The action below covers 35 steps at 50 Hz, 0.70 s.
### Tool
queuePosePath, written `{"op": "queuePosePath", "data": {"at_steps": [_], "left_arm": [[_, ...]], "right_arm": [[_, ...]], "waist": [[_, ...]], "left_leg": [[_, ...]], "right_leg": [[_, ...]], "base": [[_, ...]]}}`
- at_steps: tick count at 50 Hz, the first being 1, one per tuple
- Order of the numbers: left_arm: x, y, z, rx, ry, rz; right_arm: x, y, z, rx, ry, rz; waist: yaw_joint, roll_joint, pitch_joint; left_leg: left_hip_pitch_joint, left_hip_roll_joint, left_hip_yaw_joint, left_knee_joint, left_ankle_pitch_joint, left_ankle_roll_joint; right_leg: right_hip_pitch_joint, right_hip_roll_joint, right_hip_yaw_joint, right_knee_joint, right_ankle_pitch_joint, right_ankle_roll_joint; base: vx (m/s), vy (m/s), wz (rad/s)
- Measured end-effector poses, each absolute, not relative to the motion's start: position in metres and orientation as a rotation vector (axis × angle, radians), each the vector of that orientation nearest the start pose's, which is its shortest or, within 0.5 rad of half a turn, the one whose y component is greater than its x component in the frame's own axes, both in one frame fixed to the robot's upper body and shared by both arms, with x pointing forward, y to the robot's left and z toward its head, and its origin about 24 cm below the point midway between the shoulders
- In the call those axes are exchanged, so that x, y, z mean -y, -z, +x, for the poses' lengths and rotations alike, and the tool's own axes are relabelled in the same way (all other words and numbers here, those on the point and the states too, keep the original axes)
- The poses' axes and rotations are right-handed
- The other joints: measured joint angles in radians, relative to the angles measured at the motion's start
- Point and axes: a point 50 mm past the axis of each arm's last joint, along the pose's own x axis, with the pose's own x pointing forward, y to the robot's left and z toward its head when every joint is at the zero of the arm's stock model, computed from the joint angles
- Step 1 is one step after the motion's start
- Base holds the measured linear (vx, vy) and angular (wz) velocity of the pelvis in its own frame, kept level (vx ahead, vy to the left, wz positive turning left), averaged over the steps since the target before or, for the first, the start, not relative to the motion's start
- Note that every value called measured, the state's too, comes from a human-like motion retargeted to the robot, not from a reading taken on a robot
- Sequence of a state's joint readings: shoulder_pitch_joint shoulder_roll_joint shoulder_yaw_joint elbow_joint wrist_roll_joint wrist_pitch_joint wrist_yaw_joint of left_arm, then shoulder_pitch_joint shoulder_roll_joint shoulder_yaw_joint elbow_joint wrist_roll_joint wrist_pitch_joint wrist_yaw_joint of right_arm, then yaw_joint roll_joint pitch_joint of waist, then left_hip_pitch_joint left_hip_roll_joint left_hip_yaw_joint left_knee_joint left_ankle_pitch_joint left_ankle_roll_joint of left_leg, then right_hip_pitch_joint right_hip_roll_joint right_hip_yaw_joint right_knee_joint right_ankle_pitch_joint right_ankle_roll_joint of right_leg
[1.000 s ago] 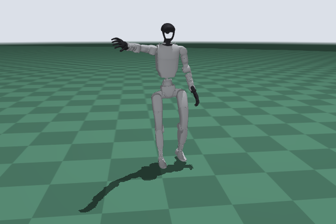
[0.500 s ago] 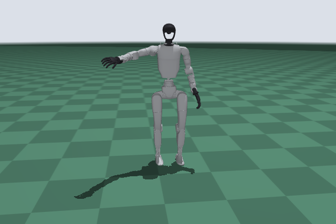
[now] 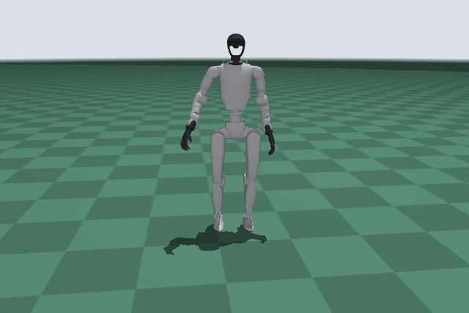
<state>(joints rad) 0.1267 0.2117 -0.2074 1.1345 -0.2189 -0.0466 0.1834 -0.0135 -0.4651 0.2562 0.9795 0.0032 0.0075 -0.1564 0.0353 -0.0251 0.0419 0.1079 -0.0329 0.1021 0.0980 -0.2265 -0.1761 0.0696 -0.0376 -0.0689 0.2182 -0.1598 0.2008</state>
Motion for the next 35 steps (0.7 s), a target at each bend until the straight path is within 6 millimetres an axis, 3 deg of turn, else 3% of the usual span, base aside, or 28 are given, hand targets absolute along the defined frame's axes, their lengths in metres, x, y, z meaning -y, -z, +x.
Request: {"op": "queuePosePath", "data": {"at_steps": [9,15,21,35], "left_arm": [[-0.211,0.165,0.069,-1.181,-0.219,0.214],[-0.207,0.165,0.076,-1.17,-0.177,0.225],[-0.203,0.166,0.079,-1.182,-0.142,0.201],[-0.196,0.165,0.087,-1.16,-0.039,0.221]], "right_arm": [[0.226,0.154,0.103,-1.104,0.023,-0.532],[0.196,0.167,0.081,-1.19,-0.021,-0.429],[0.196,0.169,0.07,-1.239,-0.009,-0.346],[0.203,0.167,0.068,-1.22,-0.03,-0.383]], "waist": [[0.004,0.024,0.001],[0.027,0.021,-0.009],[0.04,0.023,-0.01],[0.039,0.03,0.001]], "left_leg": [[0.006,-0.007,-0.009,0.005,0.0,0.012],[0.002,-0.011,-0.003,0.006,-0.006,0.021],[0.005,-0.013,0.003,0.008,-0.006,0.021],[0.006,-0.015,0.004,0.01,-0.007,0.022]], "right_leg": [[0.042,-0.004,-0.009,-0.059,0.019,0.013],[0.027,-0.012,-0.016,-0.036,0.007,0.039],[0.041,-0.014,-0.011,-0.06,0.01,0.043],[0.049,-0.015,-0.01,-0.071,0.013,0.048]], "base": [[0.0,0.0,0.0],[0.0,0.0,0.0],[0.0,0.0,0.0],[0.0,0.0,0.0]]}}
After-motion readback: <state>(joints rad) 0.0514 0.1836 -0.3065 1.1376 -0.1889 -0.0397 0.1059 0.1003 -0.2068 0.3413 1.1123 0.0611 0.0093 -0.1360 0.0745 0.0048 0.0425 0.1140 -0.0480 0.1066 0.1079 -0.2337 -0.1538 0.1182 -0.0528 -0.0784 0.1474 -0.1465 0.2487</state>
